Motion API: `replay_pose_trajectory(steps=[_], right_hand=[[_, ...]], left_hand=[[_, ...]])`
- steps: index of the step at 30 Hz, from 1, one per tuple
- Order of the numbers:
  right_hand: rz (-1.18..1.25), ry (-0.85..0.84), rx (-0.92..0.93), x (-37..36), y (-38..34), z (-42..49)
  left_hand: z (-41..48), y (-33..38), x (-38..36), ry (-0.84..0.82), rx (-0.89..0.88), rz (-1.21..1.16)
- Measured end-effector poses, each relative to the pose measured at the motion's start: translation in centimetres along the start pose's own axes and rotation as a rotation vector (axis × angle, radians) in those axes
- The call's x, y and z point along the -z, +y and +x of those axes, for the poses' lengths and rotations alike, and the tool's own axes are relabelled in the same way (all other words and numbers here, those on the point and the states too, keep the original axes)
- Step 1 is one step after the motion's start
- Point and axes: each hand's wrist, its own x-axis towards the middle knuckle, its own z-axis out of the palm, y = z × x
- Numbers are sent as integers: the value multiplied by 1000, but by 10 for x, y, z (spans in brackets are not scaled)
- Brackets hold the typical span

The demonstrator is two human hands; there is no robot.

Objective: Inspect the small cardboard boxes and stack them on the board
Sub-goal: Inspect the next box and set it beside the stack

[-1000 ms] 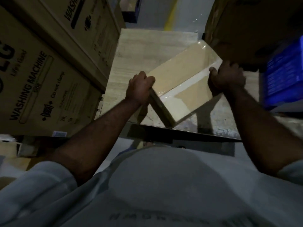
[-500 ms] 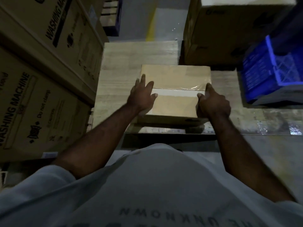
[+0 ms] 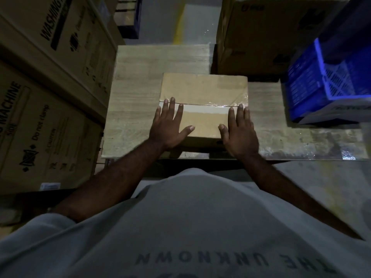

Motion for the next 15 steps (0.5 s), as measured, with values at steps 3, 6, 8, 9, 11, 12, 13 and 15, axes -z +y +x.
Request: replay_pose_trajectory(steps=[3, 6, 8, 9, 11, 12, 13, 15], right_hand=[[-9, -20, 5, 0, 0, 0], [-54, -20, 10, 2, 0, 0], [-116, -44, 8, 6, -1, 0], [-135, -55, 7, 8, -3, 2], [-114, -74, 15, 16, -5, 9], [-87, -79, 26, 21, -4, 16], [-60, -87, 37, 27, -3, 26], [-23, -117, 52, 37, 1, 50]], left_hand=[[0, 2, 1, -5, 4, 11], [0, 3, 1, -8, 6, 34], [-1, 4, 2, -9, 13, 37], [1, 5, 3, -7, 18, 37], [4, 7, 8, 1, 24, 18], [8, 6, 13, 19, 23, 7], [13, 5, 18, 32, 23, -3], [27, 0, 28, 20, 34, -14]])
